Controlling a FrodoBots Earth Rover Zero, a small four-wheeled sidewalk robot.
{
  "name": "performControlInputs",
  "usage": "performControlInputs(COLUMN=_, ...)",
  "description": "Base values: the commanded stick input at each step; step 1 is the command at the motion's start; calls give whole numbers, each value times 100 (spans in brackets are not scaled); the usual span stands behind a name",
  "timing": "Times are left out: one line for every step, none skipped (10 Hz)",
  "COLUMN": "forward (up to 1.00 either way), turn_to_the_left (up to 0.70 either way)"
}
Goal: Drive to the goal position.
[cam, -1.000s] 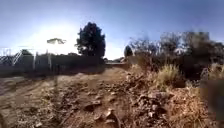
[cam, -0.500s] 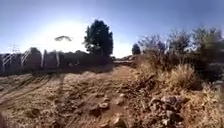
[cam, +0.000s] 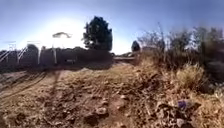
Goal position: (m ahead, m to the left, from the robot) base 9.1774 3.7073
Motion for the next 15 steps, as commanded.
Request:
performControlInputs(forward=50, turn_to_the_left=0)
performControlInputs(forward=50, turn_to_the_left=0)
performControlInputs(forward=50, turn_to_the_left=0)
performControlInputs(forward=50, turn_to_the_left=0)
performControlInputs(forward=50, turn_to_the_left=0)
performControlInputs(forward=50, turn_to_the_left=0)
performControlInputs(forward=50, turn_to_the_left=0)
performControlInputs(forward=50, turn_to_the_left=0)
performControlInputs(forward=50, turn_to_the_left=0)
performControlInputs(forward=50, turn_to_the_left=0)
performControlInputs(forward=50, turn_to_the_left=0)
performControlInputs(forward=50, turn_to_the_left=0)
performControlInputs(forward=50, turn_to_the_left=0)
performControlInputs(forward=50, turn_to_the_left=0)
performControlInputs(forward=50, turn_to_the_left=0)
